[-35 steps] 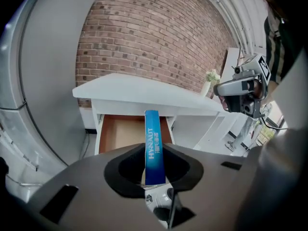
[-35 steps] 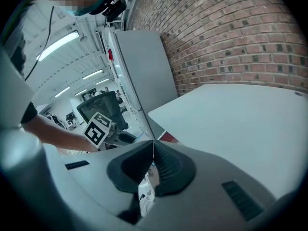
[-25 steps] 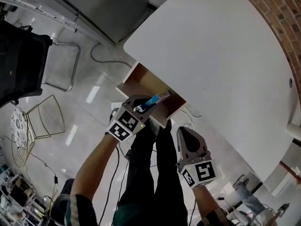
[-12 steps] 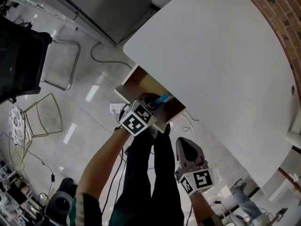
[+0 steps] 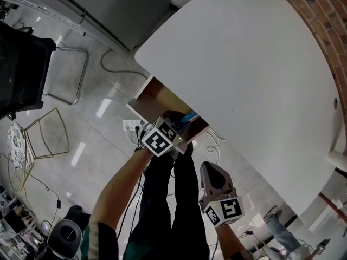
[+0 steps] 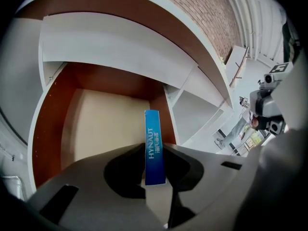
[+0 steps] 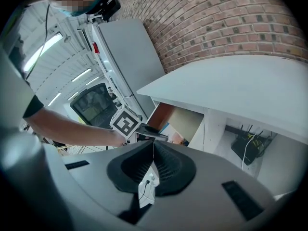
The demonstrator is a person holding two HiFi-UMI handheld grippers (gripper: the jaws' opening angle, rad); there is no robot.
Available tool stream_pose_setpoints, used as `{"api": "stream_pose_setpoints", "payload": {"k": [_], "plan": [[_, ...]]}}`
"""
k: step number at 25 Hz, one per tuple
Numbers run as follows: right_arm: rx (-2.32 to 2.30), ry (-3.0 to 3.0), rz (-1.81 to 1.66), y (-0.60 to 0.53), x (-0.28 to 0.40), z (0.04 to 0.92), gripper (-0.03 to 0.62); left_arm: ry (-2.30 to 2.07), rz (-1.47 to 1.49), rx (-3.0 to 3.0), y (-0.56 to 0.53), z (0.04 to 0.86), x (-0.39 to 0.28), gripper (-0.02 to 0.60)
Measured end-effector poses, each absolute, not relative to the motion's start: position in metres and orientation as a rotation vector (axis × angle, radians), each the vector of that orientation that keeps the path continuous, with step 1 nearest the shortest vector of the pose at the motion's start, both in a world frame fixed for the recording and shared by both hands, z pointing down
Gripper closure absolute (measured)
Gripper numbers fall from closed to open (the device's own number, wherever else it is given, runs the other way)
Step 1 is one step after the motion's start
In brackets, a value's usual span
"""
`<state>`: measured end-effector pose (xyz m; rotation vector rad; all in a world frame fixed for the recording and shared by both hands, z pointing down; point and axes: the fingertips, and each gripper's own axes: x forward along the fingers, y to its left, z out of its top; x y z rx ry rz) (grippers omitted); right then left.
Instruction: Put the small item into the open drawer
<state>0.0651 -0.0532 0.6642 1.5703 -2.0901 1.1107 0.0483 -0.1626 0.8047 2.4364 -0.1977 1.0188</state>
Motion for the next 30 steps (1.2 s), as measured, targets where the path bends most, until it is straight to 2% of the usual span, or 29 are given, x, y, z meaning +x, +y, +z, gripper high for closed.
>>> {"api": "stream_pose_setpoints", "payload": {"k": [9, 30], "plan": [[1.586, -2.082, 1.113, -0.054, 0.073, 0.664, 0.569, -0.206, 1.034, 2.382, -0.157, 0.814, 0.05, 0.494], [1.562, -2.08, 1.139, -0.063, 0.071, 0.67, 0.569, -0.165, 1.275, 2.285, -0.159, 0.843, 0.049, 0.489]]}}
